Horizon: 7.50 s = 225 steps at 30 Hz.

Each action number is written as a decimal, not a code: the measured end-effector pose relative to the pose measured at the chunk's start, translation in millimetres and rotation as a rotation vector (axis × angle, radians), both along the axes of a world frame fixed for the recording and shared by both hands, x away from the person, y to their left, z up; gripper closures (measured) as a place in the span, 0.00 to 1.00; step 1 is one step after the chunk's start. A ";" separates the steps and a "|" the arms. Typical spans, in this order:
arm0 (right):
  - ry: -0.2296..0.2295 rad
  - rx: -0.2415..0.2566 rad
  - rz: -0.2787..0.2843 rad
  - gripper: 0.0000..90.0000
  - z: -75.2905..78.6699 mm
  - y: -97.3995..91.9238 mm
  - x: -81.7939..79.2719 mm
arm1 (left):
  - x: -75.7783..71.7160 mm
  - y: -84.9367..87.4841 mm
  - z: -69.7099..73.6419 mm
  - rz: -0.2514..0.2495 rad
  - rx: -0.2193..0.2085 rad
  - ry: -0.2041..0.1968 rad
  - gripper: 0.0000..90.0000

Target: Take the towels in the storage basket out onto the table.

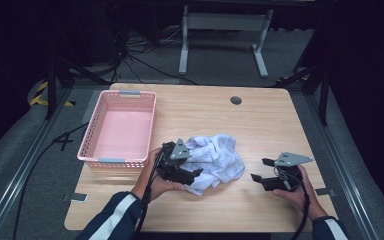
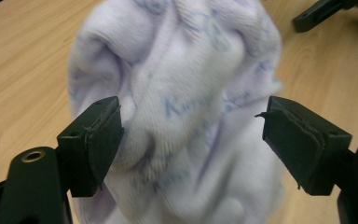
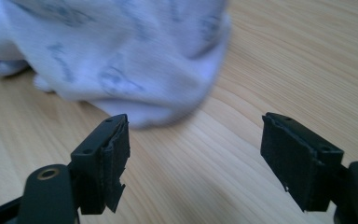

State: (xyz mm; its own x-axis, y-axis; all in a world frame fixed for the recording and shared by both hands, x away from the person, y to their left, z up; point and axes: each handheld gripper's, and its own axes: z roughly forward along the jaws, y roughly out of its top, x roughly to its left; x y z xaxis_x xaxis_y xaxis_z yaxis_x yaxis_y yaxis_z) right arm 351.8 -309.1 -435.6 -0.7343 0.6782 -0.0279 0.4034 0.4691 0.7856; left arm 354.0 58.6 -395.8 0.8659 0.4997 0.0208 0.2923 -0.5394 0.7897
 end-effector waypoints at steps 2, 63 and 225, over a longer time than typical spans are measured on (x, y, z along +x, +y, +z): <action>0.012 -0.009 0.058 0.26 -0.7 18.9 6.1 | -7.1 4.2 -7.3 0.007 0.018 -0.006 0.23; -0.041 0.028 -0.048 0.45 22.5 1.6 14.2 | -45.4 66.8 17.4 0.012 -0.126 -0.157 0.94; 0.220 -0.075 0.328 0.40 6.9 138.1 43.5 | -59.9 69.6 -65.9 0.007 0.139 0.184 0.94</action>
State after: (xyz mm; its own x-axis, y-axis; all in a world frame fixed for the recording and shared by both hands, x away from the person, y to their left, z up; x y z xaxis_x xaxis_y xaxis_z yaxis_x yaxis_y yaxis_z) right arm 395.3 -170.9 -428.7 -0.9055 0.4088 0.1139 0.3776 0.6537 0.6558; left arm 294.1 128.2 -461.8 0.8580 0.5092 -0.0677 0.4284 -0.6367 0.6411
